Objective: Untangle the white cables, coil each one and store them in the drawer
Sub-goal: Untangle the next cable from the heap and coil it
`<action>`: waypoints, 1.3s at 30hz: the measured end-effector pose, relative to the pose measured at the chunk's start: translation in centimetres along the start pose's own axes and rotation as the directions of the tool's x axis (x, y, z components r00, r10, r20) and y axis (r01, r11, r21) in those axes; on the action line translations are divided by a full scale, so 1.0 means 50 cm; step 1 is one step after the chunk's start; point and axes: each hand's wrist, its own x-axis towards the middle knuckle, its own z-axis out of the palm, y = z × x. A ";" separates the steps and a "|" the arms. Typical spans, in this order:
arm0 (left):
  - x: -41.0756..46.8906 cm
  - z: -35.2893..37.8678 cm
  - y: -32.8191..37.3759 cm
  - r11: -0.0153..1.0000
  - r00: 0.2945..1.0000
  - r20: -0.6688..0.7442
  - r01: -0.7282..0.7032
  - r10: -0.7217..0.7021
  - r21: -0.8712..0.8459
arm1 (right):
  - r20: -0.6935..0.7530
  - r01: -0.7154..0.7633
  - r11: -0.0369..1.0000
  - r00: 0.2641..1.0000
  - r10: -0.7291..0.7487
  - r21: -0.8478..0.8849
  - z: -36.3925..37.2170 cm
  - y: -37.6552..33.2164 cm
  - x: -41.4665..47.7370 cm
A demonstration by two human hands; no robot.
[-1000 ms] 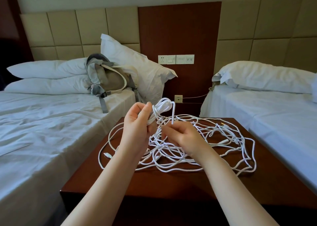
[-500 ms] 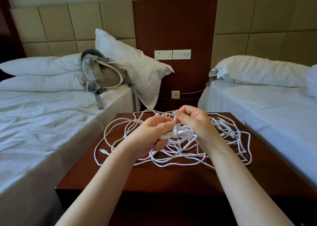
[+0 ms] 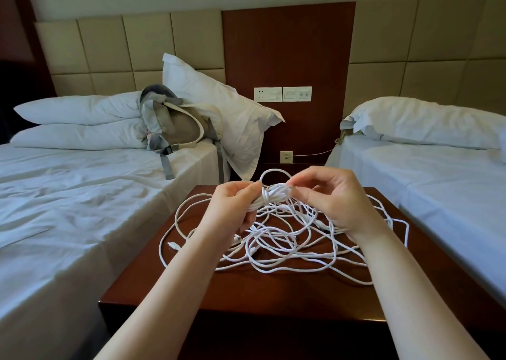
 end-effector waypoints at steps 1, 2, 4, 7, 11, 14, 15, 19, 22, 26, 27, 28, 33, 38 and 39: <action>-0.003 0.004 0.002 0.999 1.000 -0.004 -0.013 0.013 0.048 | -0.032 0.005 1.000 0.999 -0.005 -0.014 0.005 0.000 0.002; -0.007 0.008 0.004 0.996 1.000 0.000 -0.028 0.028 0.085 | -0.063 0.011 1.000 0.998 -0.013 -0.023 0.008 0.001 0.004; -0.012 0.016 0.009 0.991 0.998 0.026 -0.068 0.066 0.112 | -0.121 0.035 0.998 0.992 -0.042 -0.057 0.010 0.009 0.006; -0.015 0.025 0.009 0.986 0.994 0.036 -0.104 0.100 0.132 | -0.154 0.065 0.976 0.983 -0.098 -0.206 0.016 0.016 0.008; -0.016 0.032 0.000 0.983 0.994 0.019 -0.112 0.110 0.146 | -0.124 0.047 0.939 0.988 -0.095 -0.340 0.012 0.010 0.011; -0.017 0.034 -0.003 0.985 0.995 0.000 -0.101 0.102 0.138 | -0.075 0.024 0.906 0.995 -0.062 -0.423 0.008 0.007 0.012; -0.017 0.035 -0.005 0.986 0.995 -0.003 -0.098 0.099 0.133 | -0.057 0.024 0.885 0.997 -0.056 -0.465 0.008 0.006 0.011; -0.015 0.038 -0.014 0.985 0.994 0.004 -0.104 0.105 0.138 | 0.007 0.019 0.788 1.000 -0.019 -0.615 0.015 -0.009 0.009; -0.017 0.037 -0.012 0.986 0.994 0.039 -0.104 0.099 0.133 | 0.035 0.023 0.720 0.999 0.002 -0.693 0.021 -0.019 0.006; -0.022 0.041 -0.011 0.964 0.993 0.044 -0.115 0.107 0.239 | 0.047 0.036 0.700 0.999 -0.004 -0.713 0.020 -0.017 0.004; -0.022 0.042 -0.010 0.963 0.993 0.035 -0.119 0.114 0.244 | 0.050 0.043 0.714 0.999 -0.011 -0.699 0.018 -0.014 0.004; -0.021 0.041 -0.010 0.961 0.992 0.025 -0.125 0.123 0.246 | 0.052 0.049 0.731 0.998 -0.019 -0.680 0.016 -0.011 0.005; -0.023 0.043 0.003 0.942 0.981 0.002 -0.185 0.192 0.281 | -0.168 0.041 0.882 0.977 -0.135 -0.470 -0.003 0.005 0.010; -0.017 0.043 -0.004 0.903 0.971 0.011 -0.225 0.237 0.367 | -0.051 -0.017 0.877 0.999 -0.008 -0.480 -0.005 0.027 0.015; -0.017 0.042 -0.006 0.897 0.972 0.008 -0.221 0.236 0.382 | -0.026 -0.002 0.869 1.000 -0.013 -0.495 0.000 0.029 0.014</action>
